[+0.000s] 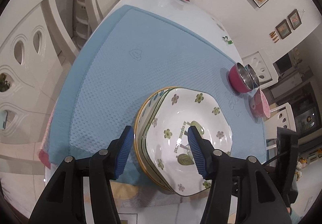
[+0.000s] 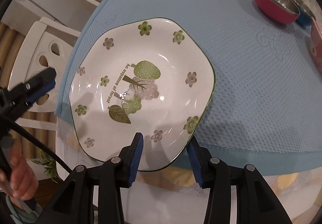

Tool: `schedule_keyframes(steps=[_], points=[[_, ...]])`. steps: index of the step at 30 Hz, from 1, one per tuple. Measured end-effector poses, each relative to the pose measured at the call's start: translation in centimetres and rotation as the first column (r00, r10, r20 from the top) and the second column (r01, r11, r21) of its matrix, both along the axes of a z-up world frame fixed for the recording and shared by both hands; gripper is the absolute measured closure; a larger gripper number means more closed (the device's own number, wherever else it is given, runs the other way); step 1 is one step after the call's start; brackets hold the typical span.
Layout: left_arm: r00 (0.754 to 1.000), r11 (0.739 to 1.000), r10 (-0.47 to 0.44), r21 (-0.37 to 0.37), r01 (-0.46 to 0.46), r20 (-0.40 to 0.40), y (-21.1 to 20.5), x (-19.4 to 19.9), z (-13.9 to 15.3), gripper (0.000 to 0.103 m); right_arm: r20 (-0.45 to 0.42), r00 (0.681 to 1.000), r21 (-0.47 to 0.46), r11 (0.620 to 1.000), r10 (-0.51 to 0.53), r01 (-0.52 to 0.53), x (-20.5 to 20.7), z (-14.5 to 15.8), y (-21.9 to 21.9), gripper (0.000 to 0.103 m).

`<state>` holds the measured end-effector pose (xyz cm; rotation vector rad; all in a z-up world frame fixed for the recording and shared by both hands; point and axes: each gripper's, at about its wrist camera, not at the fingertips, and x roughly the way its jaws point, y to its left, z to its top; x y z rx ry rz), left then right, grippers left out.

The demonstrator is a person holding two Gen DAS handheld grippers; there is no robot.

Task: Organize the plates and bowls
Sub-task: 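Open both tools and move them toward the pink cartoon bowl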

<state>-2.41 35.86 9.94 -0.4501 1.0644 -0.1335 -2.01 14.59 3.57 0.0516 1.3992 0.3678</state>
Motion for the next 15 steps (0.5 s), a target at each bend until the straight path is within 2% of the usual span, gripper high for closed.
schedule_keyframes(steps=[3, 5, 9, 11, 12, 13, 15], points=[[1.000, 1.000, -0.008, -0.012, 0.008, 0.010, -0.3, 0.2, 0.5, 0.050, -0.027, 0.999, 0.084, 0.996, -0.025, 0.027, 0.1, 0.0, -1.5, 0.059], [1.000, 1.000, -0.018, -0.015, 0.019, 0.022, -0.8, 0.4, 1.0, 0.050, -0.028, 0.998, 0.095, 0.994, -0.053, 0.056, 0.2, 0.4, -3.0, 0.059], [0.996, 0.997, -0.074, -0.011, 0.075, 0.050, -2.9, 1.6, 2.1, 0.049, 0.053, 0.992, 0.083, 0.991, -0.111, 0.107, -0.2, 2.7, -6.6, 0.059], [0.992, 0.994, -0.108, -0.008, 0.109, 0.068, -4.8, 2.6, 3.0, 0.049, 0.089, 0.983, 0.113, 0.983, -0.158, 0.147, -0.3, 4.0, -9.1, 0.058], [0.990, 0.992, -0.123, -0.008, 0.124, 0.076, -5.7, 2.9, 3.3, 0.047, 0.097, 0.977, 0.137, 0.975, -0.188, 0.174, -0.2, 4.6, -10.6, 0.057], [0.986, 0.990, -0.142, -0.010, 0.143, 0.085, -6.8, 3.5, 3.7, 0.040, 0.103, 0.971, 0.158, 0.967, -0.217, 0.199, -0.5, 4.9, -11.6, 0.051], [0.980, 0.984, -0.174, -0.011, 0.176, 0.099, -9.3, 4.4, 4.4, 0.030, 0.112, 0.952, 0.196, 0.946, -0.284, 0.259, -0.4, 5.4, -14.6, 0.049]])
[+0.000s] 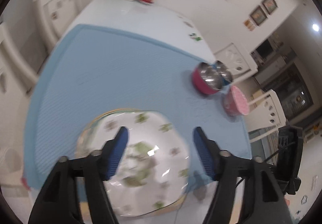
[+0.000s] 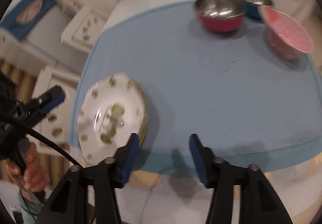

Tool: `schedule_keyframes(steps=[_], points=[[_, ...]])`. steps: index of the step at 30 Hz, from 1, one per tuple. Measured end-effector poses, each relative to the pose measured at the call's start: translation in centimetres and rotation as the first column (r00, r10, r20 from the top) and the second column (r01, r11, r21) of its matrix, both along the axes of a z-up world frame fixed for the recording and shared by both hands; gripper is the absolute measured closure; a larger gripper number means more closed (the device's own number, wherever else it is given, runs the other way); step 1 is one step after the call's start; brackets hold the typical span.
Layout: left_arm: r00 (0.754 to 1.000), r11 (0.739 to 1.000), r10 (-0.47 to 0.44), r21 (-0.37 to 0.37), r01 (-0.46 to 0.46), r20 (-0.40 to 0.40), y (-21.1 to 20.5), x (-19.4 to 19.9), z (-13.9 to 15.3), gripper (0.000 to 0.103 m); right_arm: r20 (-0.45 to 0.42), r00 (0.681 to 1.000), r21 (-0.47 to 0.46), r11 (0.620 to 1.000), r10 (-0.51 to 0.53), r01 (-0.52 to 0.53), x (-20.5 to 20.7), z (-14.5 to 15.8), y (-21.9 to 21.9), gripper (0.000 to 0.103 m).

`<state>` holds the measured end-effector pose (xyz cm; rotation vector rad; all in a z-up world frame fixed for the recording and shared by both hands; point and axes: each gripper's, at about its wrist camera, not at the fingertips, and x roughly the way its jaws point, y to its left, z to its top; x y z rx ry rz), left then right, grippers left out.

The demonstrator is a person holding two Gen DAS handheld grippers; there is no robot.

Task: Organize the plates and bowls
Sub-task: 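Open both tools and move them toward the pink cartoon bowl, then grasp the rim of the pink cartoon bowl with both tools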

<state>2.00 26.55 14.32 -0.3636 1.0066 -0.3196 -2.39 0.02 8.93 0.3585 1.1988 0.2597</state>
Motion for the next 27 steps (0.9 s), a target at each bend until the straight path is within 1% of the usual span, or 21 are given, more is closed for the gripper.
schedule_keyframes(steps=[2, 4, 6, 7, 8, 10, 12, 13, 15, 17, 20, 23, 25, 27], points=[[0.999, 0.999, -0.046, 0.009, 0.046, 0.007, -3.1, 1.1, 0.4, 0.029, 0.002, 0.999, 0.020, 0.998, -0.053, 0.053, 0.1, 0.2, -2.1, 0.049], [0.995, 0.995, -0.096, 0.028, 0.096, 0.003, -6.5, 2.3, 0.6, 0.029, -0.012, 0.995, 0.039, 0.994, -0.100, 0.100, 0.2, -0.1, -5.1, 0.049], [0.992, 0.991, -0.128, 0.041, 0.129, -0.018, -10.0, 3.5, 0.4, 0.029, -0.038, 0.990, 0.045, 0.989, -0.138, 0.140, 0.3, -0.4, -8.4, 0.049], [0.989, 0.989, -0.145, 0.031, 0.145, -0.030, -11.8, 4.1, 0.3, 0.029, -0.044, 0.987, 0.052, 0.986, -0.157, 0.159, 0.6, -0.2, -10.1, 0.049], [0.985, 0.985, -0.169, 0.017, 0.170, -0.045, -13.9, 4.7, 0.0, 0.029, -0.047, 0.984, 0.057, 0.983, -0.173, 0.176, 0.4, -0.3, -11.4, 0.049], [0.975, 0.977, -0.209, 0.015, 0.211, -0.073, -17.4, 5.7, -0.3, 0.029, -0.062, 0.975, 0.064, 0.974, -0.214, 0.218, 0.3, -0.5, -15.0, 0.049], [0.965, 0.967, -0.251, 0.035, 0.254, -0.080, -21.2, 6.6, -0.2, 0.029, -0.084, 0.965, 0.082, 0.963, -0.248, 0.255, 0.4, -0.9, -17.6, 0.049], [0.962, 0.963, -0.263, 0.044, 0.267, -0.077, -22.3, 6.7, -0.1, 0.029, -0.109, 0.957, 0.100, 0.955, -0.270, 0.281, 0.5, -1.3, -19.6, 0.049], [0.952, 0.950, -0.298, 0.070, 0.303, -0.070, -25.7, 7.2, 0.1, 0.029, -0.138, 0.949, 0.129, 0.945, -0.284, 0.302, 0.9, -1.8, -21.8, 0.049], [0.946, 0.943, -0.315, 0.087, 0.321, -0.075, -27.9, 7.8, -0.1, 0.029, -0.143, 0.945, 0.133, 0.941, -0.294, 0.313, 1.7, -1.8, -23.2, 0.049], [0.944, 0.942, -0.315, 0.087, 0.324, -0.102, -29.8, 8.4, -0.9, 0.029, -0.133, 0.949, 0.133, 0.944, -0.285, 0.302, 3.1, -1.4, -25.1, 0.049], [0.950, 0.954, -0.286, 0.054, 0.295, -0.128, -30.6, 9.2, -1.8, 0.029, -0.123, 0.950, 0.154, 0.940, -0.288, 0.305, 4.8, -1.6, -26.9, 0.049], [0.958, 0.968, -0.242, 0.034, 0.250, -0.152, -30.7, 10.0, -2.6, 0.029, -0.131, 0.950, 0.169, 0.938, -0.284, 0.303, 6.1, -1.9, -28.1, 0.049], [0.965, 0.977, -0.203, 0.025, 0.210, -0.165, -30.7, 10.9, -3.4, 0.029, -0.130, 0.955, 0.160, 0.945, -0.267, 0.286, 7.8, -2.0, -28.3, 0.049]])
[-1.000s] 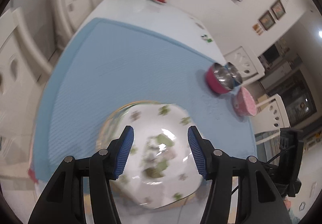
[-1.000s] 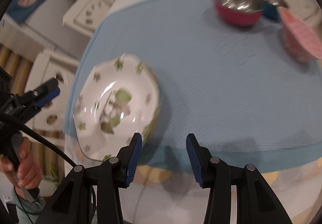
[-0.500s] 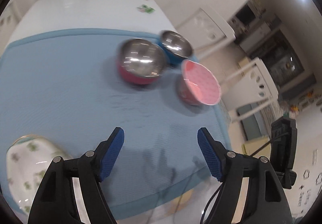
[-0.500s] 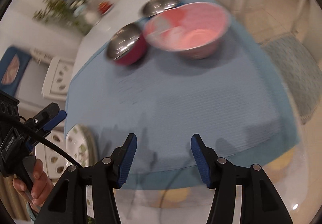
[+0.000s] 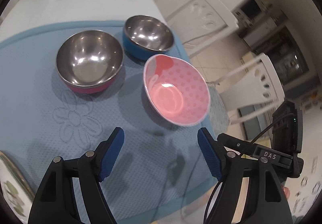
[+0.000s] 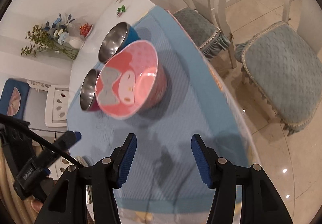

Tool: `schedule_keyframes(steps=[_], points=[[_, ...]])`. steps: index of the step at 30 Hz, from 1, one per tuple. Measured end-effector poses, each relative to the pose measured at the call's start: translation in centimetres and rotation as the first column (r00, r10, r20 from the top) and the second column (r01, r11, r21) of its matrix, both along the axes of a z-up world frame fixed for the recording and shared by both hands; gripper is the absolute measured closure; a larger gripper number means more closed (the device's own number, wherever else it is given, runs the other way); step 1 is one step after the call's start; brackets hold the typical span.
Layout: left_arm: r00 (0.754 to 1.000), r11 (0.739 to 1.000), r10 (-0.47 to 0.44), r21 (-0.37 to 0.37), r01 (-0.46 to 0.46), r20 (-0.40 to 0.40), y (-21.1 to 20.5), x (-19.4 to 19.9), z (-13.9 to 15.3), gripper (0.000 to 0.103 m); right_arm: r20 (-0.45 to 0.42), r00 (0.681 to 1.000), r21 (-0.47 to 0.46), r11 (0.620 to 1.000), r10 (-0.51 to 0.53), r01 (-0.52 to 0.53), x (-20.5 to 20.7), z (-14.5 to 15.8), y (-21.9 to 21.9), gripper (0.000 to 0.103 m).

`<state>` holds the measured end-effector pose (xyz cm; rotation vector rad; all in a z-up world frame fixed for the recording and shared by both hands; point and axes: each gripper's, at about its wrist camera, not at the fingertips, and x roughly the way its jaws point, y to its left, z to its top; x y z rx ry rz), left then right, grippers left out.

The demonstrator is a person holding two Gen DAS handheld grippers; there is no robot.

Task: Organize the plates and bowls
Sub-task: 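Grasp the rim of the pink cartoon bowl with both tools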

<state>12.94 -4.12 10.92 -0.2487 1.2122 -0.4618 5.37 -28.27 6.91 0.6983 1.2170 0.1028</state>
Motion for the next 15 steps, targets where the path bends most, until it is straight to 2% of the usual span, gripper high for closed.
schedule_keyframes(steps=[5, 13, 15], points=[[0.998, 0.998, 0.051, -0.037, -0.052, -0.035, -0.8, 2.4, -1.8, 0.029, 0.032, 0.998, -0.044, 0.998, 0.049, -0.048, 3.9, -0.1, -0.3, 0.049], [0.997, 0.998, 0.062, 0.022, -0.061, -0.035, -3.0, 5.5, -4.1, 0.031, -0.006, 0.996, -0.089, 0.992, 0.092, -0.092, 8.9, -2.9, -0.1, 0.049], [0.997, 0.998, 0.060, 0.033, -0.059, -0.043, -3.3, 6.1, -4.7, 0.035, 0.002, 0.996, -0.088, 0.992, 0.094, -0.093, 9.6, -3.4, -0.1, 0.049]])
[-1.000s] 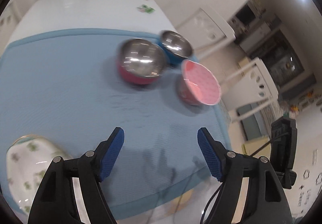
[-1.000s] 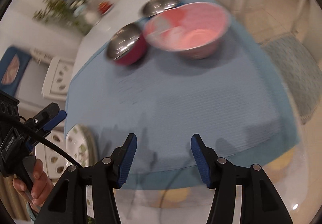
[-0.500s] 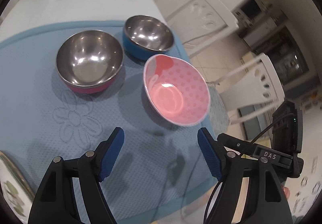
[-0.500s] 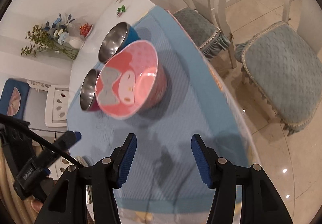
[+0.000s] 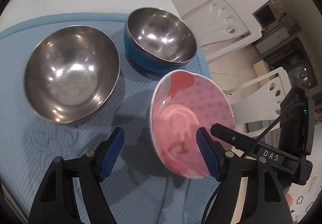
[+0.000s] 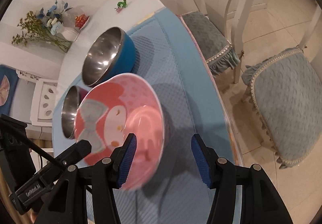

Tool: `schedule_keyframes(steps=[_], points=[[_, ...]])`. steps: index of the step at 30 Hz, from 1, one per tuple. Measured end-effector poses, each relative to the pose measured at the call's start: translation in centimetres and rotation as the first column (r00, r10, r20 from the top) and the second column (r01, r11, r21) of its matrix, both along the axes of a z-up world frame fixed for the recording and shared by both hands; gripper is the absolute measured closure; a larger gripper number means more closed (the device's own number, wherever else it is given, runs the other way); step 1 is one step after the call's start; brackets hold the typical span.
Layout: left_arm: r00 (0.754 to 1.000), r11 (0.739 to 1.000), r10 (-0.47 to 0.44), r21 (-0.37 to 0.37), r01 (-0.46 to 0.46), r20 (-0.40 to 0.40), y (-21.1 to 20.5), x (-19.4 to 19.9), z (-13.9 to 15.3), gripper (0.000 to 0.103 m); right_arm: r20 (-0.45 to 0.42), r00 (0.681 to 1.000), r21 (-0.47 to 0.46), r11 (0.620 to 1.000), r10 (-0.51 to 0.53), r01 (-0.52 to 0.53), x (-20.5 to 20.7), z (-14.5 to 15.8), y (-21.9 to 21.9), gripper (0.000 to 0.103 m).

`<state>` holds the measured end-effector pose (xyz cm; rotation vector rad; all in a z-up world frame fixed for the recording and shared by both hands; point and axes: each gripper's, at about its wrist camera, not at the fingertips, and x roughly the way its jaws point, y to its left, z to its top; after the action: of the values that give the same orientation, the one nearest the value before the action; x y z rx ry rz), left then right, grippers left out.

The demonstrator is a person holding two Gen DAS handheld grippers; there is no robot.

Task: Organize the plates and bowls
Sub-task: 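Grasp the rim of the pink cartoon bowl with both tools, then carry the pink bowl onto the cloth and open both tools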

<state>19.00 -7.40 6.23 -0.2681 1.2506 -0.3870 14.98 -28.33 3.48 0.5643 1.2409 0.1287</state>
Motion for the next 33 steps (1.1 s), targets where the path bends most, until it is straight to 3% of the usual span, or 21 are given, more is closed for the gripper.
schedule_keyframes(steps=[2, 5, 9, 10, 12, 22, 33], points=[[1.000, 1.000, -0.012, 0.014, 0.012, -0.013, -0.6, 0.5, -0.7, 0.040, 0.006, 1.000, -0.001, 1.000, 0.008, -0.008, 0.6, -0.3, 0.1, 0.049], [0.999, 0.999, -0.030, 0.024, 0.030, -0.026, -1.0, 0.8, -1.4, 0.052, 0.018, 0.999, -0.020, 0.999, 0.032, -0.032, 0.9, -0.6, 0.7, 0.058], [0.998, 0.998, -0.054, 0.021, 0.055, -0.033, -1.5, 1.1, -2.2, 0.075, 0.016, 0.999, -0.034, 0.998, 0.049, -0.048, 0.9, -1.3, 1.3, 0.070], [0.998, 0.998, -0.060, 0.021, 0.060, -0.035, -1.6, 1.1, -2.4, 0.082, 0.015, 0.999, -0.035, 0.998, 0.052, -0.051, 0.9, -1.4, 1.3, 0.077], [0.997, 0.997, -0.074, 0.033, 0.074, -0.025, -1.9, 0.8, -2.4, 0.084, 0.012, 0.998, -0.044, 0.997, 0.065, -0.064, 0.7, -1.5, 1.4, 0.084], [0.994, 0.994, -0.103, 0.033, 0.102, 0.029, -1.2, -2.7, 0.4, 0.084, 0.030, 0.998, -0.071, 0.996, 0.063, -0.061, -2.6, 1.6, 2.5, 0.084], [0.989, 0.999, 0.011, 0.040, -0.017, 0.145, 3.6, -9.8, 6.2, 0.084, 0.094, 0.983, -0.081, 0.985, 0.158, -0.151, -8.9, 7.0, 7.9, 0.083]])
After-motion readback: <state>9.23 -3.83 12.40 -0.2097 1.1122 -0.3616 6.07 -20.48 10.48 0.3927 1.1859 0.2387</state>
